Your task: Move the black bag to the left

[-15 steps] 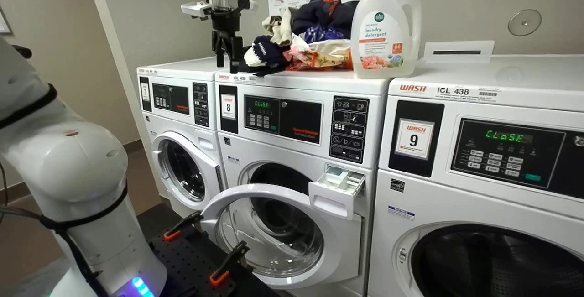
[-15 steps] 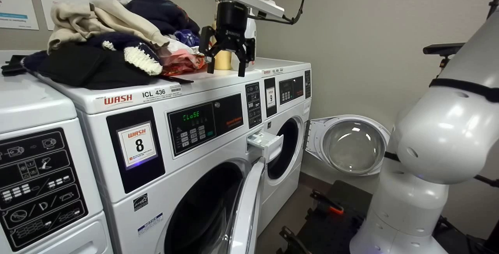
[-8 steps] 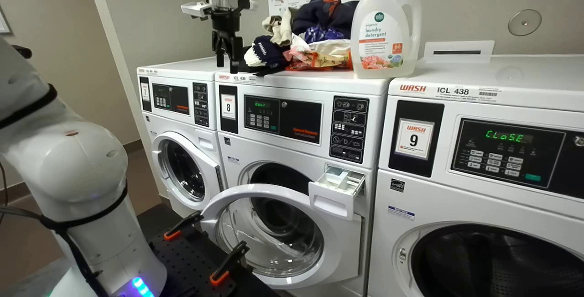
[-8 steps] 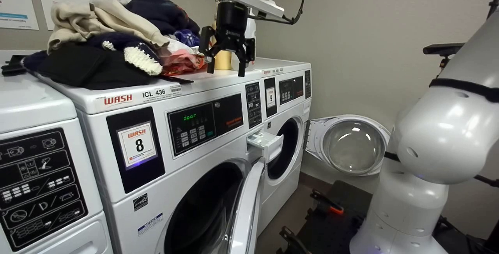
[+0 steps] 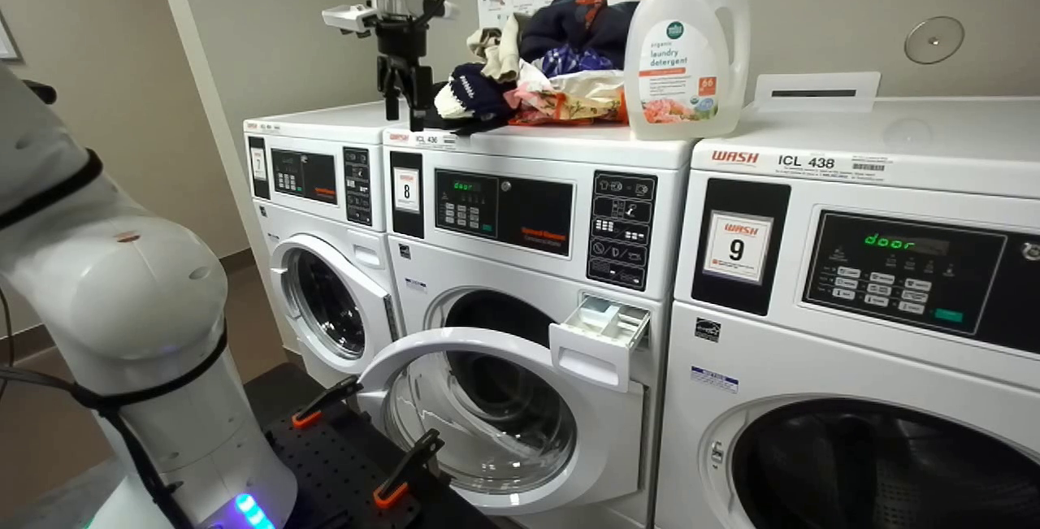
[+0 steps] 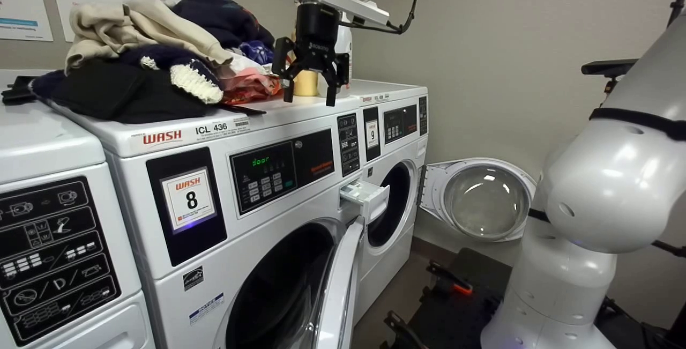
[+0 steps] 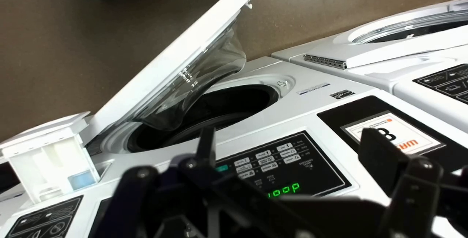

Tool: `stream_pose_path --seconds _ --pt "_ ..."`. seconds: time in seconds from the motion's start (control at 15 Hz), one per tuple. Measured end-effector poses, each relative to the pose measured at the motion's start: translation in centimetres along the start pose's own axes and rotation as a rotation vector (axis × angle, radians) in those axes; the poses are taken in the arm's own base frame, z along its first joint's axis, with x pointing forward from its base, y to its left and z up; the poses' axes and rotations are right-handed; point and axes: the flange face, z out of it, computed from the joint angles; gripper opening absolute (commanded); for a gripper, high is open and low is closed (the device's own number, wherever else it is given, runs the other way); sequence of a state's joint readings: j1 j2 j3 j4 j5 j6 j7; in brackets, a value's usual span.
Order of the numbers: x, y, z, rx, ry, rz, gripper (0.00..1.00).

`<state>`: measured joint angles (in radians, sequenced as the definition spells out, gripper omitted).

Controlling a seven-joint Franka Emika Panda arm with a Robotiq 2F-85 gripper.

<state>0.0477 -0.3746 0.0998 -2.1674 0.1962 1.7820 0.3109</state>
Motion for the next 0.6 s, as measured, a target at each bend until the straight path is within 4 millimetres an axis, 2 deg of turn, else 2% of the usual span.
stream_pose_path --seconds 0.27,0.6 --pt "1.1 -2.2 0.3 -0.019 0.03 -0.041 1.0" --pt "3.4 -6.8 -0.6 -0.034 0.096 -0.128 1.0"
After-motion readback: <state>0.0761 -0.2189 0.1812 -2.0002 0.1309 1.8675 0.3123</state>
